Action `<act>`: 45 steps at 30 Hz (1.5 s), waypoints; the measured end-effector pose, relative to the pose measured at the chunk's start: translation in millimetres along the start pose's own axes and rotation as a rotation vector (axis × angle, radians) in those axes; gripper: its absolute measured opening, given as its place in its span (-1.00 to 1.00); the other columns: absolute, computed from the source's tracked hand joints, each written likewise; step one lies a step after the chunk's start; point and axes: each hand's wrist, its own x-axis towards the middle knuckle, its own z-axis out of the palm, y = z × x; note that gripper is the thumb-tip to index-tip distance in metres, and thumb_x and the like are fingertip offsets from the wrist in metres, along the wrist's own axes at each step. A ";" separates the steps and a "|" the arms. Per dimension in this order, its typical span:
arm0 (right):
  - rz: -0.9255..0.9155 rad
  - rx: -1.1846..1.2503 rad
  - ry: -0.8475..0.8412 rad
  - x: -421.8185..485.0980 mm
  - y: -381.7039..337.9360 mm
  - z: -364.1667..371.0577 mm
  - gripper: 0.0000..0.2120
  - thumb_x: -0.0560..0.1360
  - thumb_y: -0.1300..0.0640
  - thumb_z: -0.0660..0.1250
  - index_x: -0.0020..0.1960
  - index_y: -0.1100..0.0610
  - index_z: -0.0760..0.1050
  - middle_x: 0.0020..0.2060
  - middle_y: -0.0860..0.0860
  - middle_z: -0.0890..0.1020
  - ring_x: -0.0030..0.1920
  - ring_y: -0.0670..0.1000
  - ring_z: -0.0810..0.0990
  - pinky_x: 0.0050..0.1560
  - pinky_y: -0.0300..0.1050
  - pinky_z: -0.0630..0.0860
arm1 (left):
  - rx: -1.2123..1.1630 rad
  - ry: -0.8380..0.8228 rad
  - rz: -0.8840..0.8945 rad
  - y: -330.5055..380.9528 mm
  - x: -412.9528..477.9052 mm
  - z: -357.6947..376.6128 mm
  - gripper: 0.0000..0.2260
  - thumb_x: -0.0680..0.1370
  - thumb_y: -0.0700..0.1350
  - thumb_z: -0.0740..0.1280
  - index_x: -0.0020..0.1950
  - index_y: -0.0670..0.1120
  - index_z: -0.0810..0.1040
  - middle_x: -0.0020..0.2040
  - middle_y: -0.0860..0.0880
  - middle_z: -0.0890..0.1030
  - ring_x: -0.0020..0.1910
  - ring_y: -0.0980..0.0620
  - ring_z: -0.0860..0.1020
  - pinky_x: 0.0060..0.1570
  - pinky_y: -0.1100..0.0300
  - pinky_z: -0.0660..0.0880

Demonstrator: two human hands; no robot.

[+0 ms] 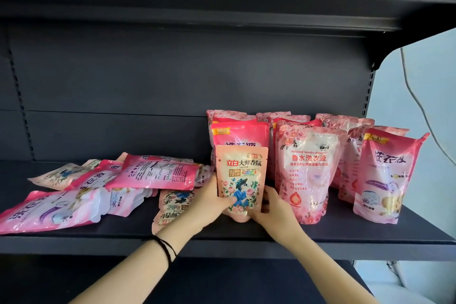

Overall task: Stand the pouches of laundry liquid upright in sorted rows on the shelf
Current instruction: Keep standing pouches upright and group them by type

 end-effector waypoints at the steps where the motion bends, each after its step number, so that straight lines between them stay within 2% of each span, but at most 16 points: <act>1: 0.010 -0.055 -0.018 -1.5 -0.8 -8.2 -0.47 0.47 0.12 0.42 0.37 0.14 0.32 0.19 0.00 0.57 0.14 -0.04 0.56 0.03 -0.30 0.50 | 0.025 -0.003 0.001 3.1 0.8 -9.5 -0.42 0.50 -0.17 0.39 0.47 -0.05 0.24 0.37 0.12 0.40 0.35 0.07 0.40 0.25 0.15 0.42; 3: 0.027 -0.250 -0.061 -3.6 -3.7 -27.7 -0.48 0.49 0.06 0.38 0.39 0.14 0.34 0.19 0.05 0.57 0.14 0.00 0.56 0.07 -0.22 0.48 | 0.211 0.007 -0.001 7.0 1.0 -34.8 -0.39 0.50 -0.10 0.39 0.50 -0.03 0.22 0.42 0.06 0.39 0.34 0.05 0.42 0.28 0.13 0.41; 4: 0.028 -0.385 -0.094 -3.8 -5.8 -37.4 -0.55 0.50 0.02 0.35 0.34 0.13 0.39 0.16 0.05 0.59 0.11 0.01 0.57 0.06 -0.19 0.49 | 0.370 -0.005 0.011 10.0 -1.3 -48.4 -0.45 0.51 -0.08 0.35 0.47 0.01 0.26 0.36 0.03 0.46 0.26 0.05 0.49 0.21 0.14 0.45; 6: 0.022 -0.649 -0.184 -2.8 -13.9 -53.8 -0.69 0.52 -0.03 0.28 0.18 0.12 0.52 0.08 0.02 0.62 0.05 0.03 0.58 0.03 -0.11 0.53 | 0.807 -0.026 0.078 15.2 -9.1 -73.9 -0.67 0.52 -0.02 0.26 0.28 0.09 0.43 0.05 0.09 0.59 0.01 0.06 0.55 -0.08 0.16 0.49; 8: 0.034 -0.810 -0.295 -1.7 -23.6 -60.6 -0.71 0.52 -0.06 0.27 0.10 0.10 0.55 0.05 0.01 0.62 0.03 0.05 0.58 0.03 -0.05 0.55 | 1.179 -0.004 0.173 18.0 -17.8 -92.3 -0.83 0.52 0.04 0.21 0.06 0.06 0.50 -0.21 0.11 0.52 -0.17 0.06 0.49 -0.30 0.19 0.35; 11: 0.009 -0.918 -0.407 -2.9 -41.9 -58.2 -0.69 0.50 -0.08 0.30 0.12 0.10 0.55 0.06 0.00 0.62 0.04 0.05 0.59 0.05 -0.04 0.55 | 1.350 -0.008 0.224 14.2 -23.5 -107.7 -0.79 0.52 0.12 0.22 -0.07 0.00 0.50 -0.20 0.08 0.52 -0.20 0.06 0.47 -0.27 0.17 0.28; 16: -0.068 -0.943 -0.478 -9.1 -85.8 -31.6 -0.60 0.51 -0.09 0.32 0.26 0.10 0.49 0.13 0.04 0.57 0.09 0.08 0.56 0.04 -0.04 0.54 | 1.324 0.006 0.227 -2.8 -27.5 -139.2 -0.75 0.49 0.18 0.21 -0.04 0.04 0.53 -0.12 0.10 0.58 -0.13 0.05 0.50 -0.14 0.13 0.30; 19: -0.101 -0.901 -0.492 -8.6 -117.1 -7.0 -0.67 0.50 -0.07 0.33 0.19 0.07 0.52 0.07 0.04 0.60 0.07 0.09 0.57 0.03 -0.03 0.53 | 1.343 0.055 0.223 -15.9 -32.1 -169.7 -0.74 0.48 0.16 0.20 -0.01 0.05 0.54 -0.09 0.09 0.60 -0.04 0.01 0.50 -0.04 0.11 0.28; 21: -0.130 -0.883 -0.487 -3.6 -139.7 16.7 -0.70 0.50 -0.05 0.34 0.17 0.07 0.54 0.07 0.04 0.59 0.06 0.09 0.56 0.01 -0.03 0.52 | 1.388 0.074 0.189 -24.9 -37.3 -199.3 -0.72 0.47 0.17 0.20 0.02 0.05 0.55 -0.08 0.07 0.57 -0.09 0.01 0.43 -0.06 0.13 0.30; 24: -0.196 -0.909 -0.469 8.2 -167.0 46.6 -0.68 0.50 -0.05 0.35 0.19 0.05 0.54 0.15 0.02 0.57 0.14 0.07 0.54 0.09 0.00 0.53 | 1.393 0.004 0.143 -33.4 -39.6 -232.6 -0.71 0.47 0.21 0.21 0.04 0.09 0.53 -0.13 0.11 0.49 -0.10 0.05 0.44 0.08 0.11 0.37; 28: -0.226 -0.996 -0.465 32.9 -202.4 84.9 -0.67 0.49 -0.03 0.37 0.21 0.05 0.54 0.16 0.01 0.56 0.16 0.08 0.55 0.10 0.04 0.55 | 1.400 -0.043 0.186 -40.2 -28.1 -270.6 -0.72 0.47 0.19 0.22 0.06 0.08 0.54 -0.28 0.15 0.36 -0.01 0.03 0.53 0.05 0.13 0.35; 32: -0.225 -1.024 -0.417 66.1 -225.2 100.6 -0.63 0.47 -0.02 0.39 0.25 0.04 0.50 0.15 0.01 0.57 0.13 0.09 0.57 -0.04 -0.04 0.55 | 1.363 -0.033 0.183 -52.6 1.7 -290.6 -0.68 0.46 0.24 0.20 0.07 0.11 0.53 -0.08 0.11 0.60 0.01 0.04 0.55 0.03 0.13 0.37; 35: -0.229 -0.966 -0.393 95.6 -231.3 106.8 -0.62 0.48 -0.02 0.38 0.28 0.02 0.49 0.18 0.00 0.56 0.14 0.09 0.57 -0.06 -0.07 0.51 | 1.334 -0.010 0.176 -64.5 27.7 -297.2 -0.68 0.48 0.23 0.19 0.10 0.10 0.52 -0.06 0.11 0.60 0.01 0.03 0.55 -0.04 0.14 0.35; 40: -0.193 -0.843 -0.394 152.1 -220.1 123.0 -0.61 0.45 -0.06 0.41 0.24 0.01 0.52 0.17 0.01 0.58 0.15 0.08 0.56 0.13 -0.02 0.52 | 1.035 -0.042 0.011 -85.1 75.4 -301.8 -0.76 0.51 0.21 0.24 0.07 0.12 0.49 -0.02 0.12 0.57 -0.05 0.08 0.54 -0.18 0.18 0.41; 43: -0.180 -0.744 -0.399 187.3 -208.7 133.1 -0.62 0.43 -0.10 0.41 0.19 0.02 0.54 0.14 0.03 0.59 0.10 0.07 0.58 0.18 0.02 0.53 | 0.689 -0.041 -0.077 -104.5 108.0 -302.4 -0.72 0.48 0.21 0.31 0.11 0.10 0.52 0.05 0.09 0.57 0.00 0.10 0.54 0.01 0.15 0.49; 45: -0.157 -0.634 -0.423 206.6 -202.5 141.0 -0.62 0.44 -0.10 0.41 0.18 0.06 0.55 0.10 0.05 0.61 0.01 0.05 0.61 0.08 -0.04 0.58 | 0.552 -0.008 -0.099 -115.3 126.8 -300.1 -0.73 0.50 0.13 0.35 0.14 0.05 0.53 0.06 0.05 0.57 0.01 0.09 0.54 0.02 0.21 0.46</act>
